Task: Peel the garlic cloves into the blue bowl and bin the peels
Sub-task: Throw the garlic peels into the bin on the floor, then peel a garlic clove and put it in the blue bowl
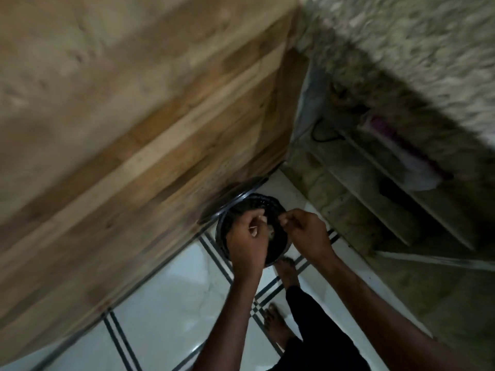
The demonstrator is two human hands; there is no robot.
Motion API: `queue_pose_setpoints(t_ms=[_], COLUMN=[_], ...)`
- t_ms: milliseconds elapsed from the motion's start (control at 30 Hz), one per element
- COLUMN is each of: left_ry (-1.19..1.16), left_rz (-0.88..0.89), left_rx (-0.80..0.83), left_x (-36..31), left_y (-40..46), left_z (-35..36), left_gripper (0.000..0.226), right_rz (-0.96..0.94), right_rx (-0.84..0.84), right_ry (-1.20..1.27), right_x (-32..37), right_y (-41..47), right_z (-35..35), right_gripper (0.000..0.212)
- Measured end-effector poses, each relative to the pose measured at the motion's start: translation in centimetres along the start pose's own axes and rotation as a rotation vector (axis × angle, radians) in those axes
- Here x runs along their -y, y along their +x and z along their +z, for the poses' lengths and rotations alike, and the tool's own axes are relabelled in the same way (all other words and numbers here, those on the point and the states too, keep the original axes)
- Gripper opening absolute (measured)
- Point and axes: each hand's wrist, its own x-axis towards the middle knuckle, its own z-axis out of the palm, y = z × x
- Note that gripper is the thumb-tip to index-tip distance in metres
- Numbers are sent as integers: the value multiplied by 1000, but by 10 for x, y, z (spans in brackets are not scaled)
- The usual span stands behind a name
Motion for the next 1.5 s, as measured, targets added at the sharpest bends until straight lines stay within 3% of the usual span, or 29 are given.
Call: queue_pose_setpoints(t_ms=[200,400,500,733,967,1233,1500], left_ry=[-217,-327,-334,-362,-330,-108,539], left_rz=[167,360,439,445,387,504,894], left_rx=[76,263,349,666,749,769,504], left_x=[-159,-260,-289,-333,-353,-359,-336], left_y=[-100,-190,-238,-396,-525,-566,-524], left_z=[-28,10,52,184,325,451,542], left_gripper=[17,22,21,16,20,20,37], right_rz=[-250,-349,-342,-202,-132,-18,233], right_rx=[-215,-461,-574,-789,-920,-966,-953], right_ry=[91,71,85,203,223,174,-66], right_x=[80,77,42,-89,-220,-321,-404], right_y=[-132,-235,-278,-384,-456,-475,-419], right_z=[-139,-260,-317,-447,-575,-653,-705], right_gripper=[12,9,10,12,9,8,12])
